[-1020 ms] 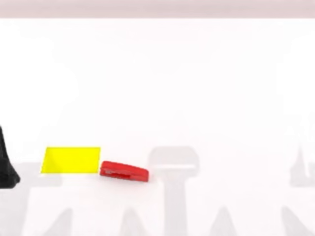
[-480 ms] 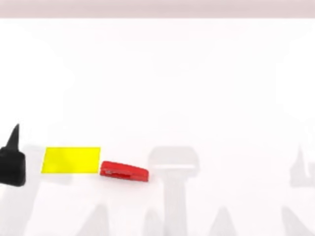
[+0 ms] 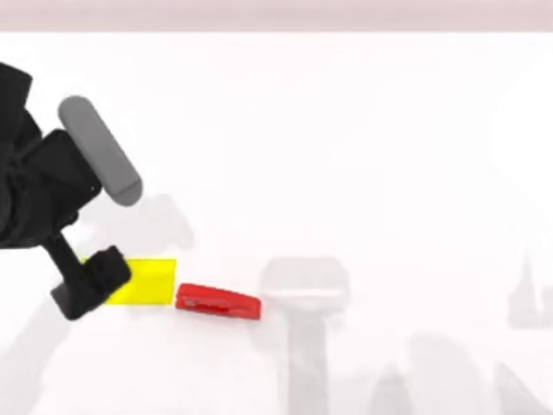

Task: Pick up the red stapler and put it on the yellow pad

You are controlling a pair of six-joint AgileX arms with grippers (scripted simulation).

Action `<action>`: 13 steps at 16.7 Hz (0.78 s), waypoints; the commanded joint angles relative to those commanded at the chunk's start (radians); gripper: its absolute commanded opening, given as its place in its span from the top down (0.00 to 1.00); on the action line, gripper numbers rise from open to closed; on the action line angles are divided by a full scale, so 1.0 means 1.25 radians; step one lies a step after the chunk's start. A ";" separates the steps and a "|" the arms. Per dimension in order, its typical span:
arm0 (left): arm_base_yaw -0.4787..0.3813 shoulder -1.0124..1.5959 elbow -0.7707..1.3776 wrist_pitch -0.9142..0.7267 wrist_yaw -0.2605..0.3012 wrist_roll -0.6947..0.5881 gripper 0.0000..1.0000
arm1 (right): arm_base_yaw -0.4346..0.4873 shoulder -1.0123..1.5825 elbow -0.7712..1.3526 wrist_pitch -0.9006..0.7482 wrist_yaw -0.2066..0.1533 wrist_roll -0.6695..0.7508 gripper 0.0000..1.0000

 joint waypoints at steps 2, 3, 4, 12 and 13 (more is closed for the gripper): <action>-0.050 0.151 0.113 -0.097 0.000 0.090 0.00 | 0.000 0.000 0.000 0.000 0.000 0.000 0.00; -0.073 0.219 0.167 -0.141 0.000 0.132 0.00 | 0.000 0.000 0.000 0.000 0.000 0.000 0.00; -0.095 0.281 0.218 -0.183 0.000 0.171 0.00 | 0.000 0.000 0.000 0.000 0.000 0.000 0.00; -0.201 0.586 0.478 -0.373 0.002 0.361 0.00 | 0.000 0.000 0.000 0.000 0.000 0.000 0.00; -0.203 0.591 0.482 -0.376 0.002 0.364 0.00 | 0.000 0.000 0.000 0.000 0.000 0.000 0.00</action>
